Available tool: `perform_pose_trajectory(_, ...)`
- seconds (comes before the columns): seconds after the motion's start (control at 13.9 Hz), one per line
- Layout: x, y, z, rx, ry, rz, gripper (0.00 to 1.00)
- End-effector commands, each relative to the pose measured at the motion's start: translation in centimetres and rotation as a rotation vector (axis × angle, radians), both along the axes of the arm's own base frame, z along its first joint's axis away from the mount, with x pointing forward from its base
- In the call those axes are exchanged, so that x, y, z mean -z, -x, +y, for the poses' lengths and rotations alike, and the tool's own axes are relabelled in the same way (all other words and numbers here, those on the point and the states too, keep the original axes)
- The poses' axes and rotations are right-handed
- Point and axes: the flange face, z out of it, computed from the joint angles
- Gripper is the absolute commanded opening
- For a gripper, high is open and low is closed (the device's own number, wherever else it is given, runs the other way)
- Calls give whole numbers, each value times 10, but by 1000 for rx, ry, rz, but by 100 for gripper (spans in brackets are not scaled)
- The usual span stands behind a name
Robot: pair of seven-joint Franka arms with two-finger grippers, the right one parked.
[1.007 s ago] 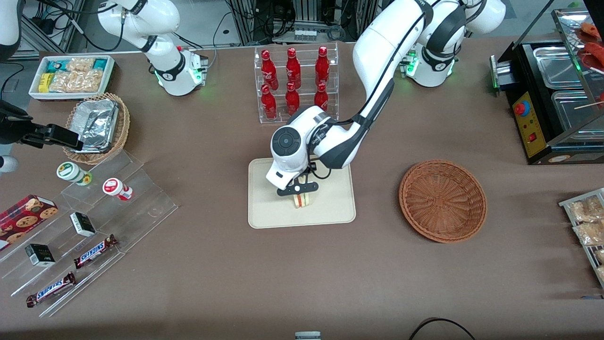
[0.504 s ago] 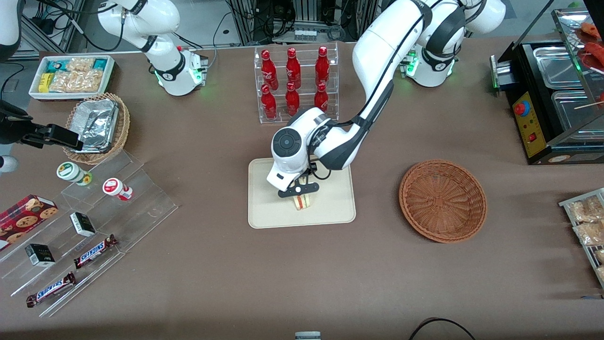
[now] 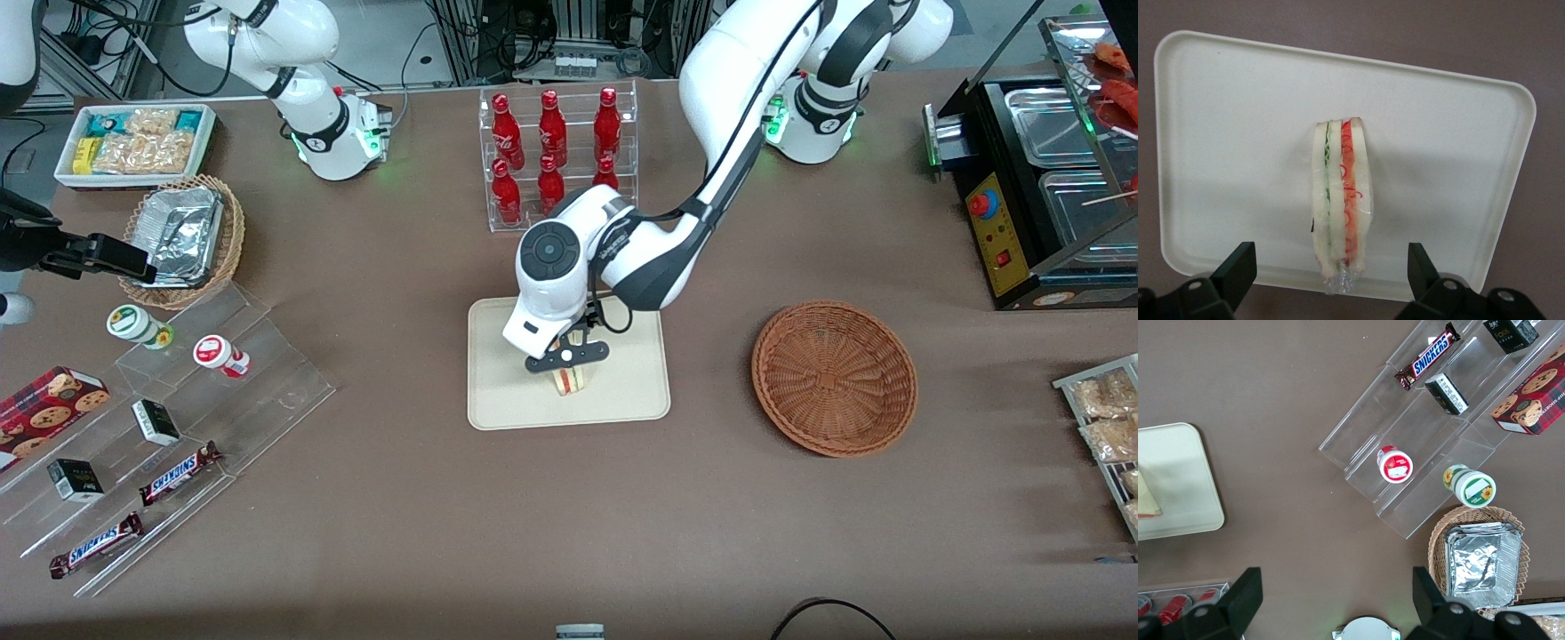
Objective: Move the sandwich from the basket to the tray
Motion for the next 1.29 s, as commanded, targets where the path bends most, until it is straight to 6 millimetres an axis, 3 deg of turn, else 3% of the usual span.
perform_pose_trajectory(0.0,-39,-13,27,16,-1,4,100)
perform_pose_trajectory(0.22,-81,-35,76,74,-17,34,100)
perform_pose_trajectory(0.5,-114,-68,173,44,-36,79,100)
perform_pose_trajectory(0.72,-127,-76,229,95,-29,85,100)
perform_pose_trajectory(1.01,-148,-68,320,191,-8,90,100)
perform_pose_trajectory(1.22,-167,-58,371,240,6,84,100)
